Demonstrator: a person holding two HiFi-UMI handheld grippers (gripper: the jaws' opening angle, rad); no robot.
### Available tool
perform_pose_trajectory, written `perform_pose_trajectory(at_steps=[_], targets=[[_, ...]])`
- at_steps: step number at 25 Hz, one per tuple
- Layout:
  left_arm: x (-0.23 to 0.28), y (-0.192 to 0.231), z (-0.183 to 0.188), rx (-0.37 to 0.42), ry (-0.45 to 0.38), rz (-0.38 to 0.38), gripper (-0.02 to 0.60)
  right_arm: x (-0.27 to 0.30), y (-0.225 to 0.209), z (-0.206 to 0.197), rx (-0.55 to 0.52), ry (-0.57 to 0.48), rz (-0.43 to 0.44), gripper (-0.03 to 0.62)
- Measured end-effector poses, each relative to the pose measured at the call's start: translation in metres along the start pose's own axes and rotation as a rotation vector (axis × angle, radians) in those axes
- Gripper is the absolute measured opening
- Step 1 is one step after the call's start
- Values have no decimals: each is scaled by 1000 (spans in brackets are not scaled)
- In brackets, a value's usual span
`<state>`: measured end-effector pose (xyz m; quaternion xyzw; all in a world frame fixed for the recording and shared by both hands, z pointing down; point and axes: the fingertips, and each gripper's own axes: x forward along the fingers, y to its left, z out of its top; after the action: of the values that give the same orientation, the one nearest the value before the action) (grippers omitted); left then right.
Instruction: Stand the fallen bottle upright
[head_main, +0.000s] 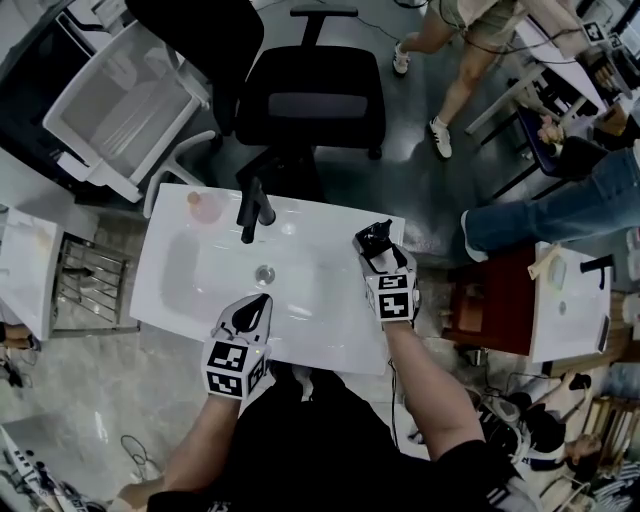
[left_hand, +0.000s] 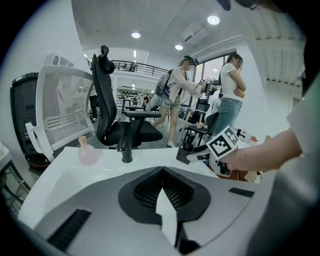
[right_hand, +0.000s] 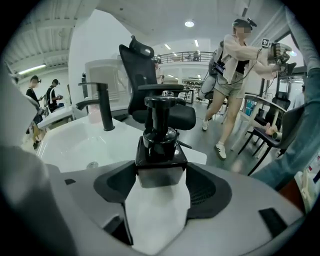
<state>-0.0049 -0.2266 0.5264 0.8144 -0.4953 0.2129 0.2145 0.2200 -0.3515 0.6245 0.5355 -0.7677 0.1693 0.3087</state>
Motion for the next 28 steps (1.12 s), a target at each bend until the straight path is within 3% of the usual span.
perform_pose_trajectory(at_steps=[7,13,19,26,28], targets=[[-9,13,-2,23,-6,-37,9,8,22,14,78,1,-35,325],[-41,43,4,32,-53,-68,9,-35,38,17,97,-32,-88,298],[-80,55,22,46,-144,-114,8,-118,64,41,168,-192,-79,178],[-118,61,48,112,-234,-136,9,-195,119,79,120,-352,15,26],[-126,62,55,120,-253,-130,9,-208,130,93,101,-385,44,15]])
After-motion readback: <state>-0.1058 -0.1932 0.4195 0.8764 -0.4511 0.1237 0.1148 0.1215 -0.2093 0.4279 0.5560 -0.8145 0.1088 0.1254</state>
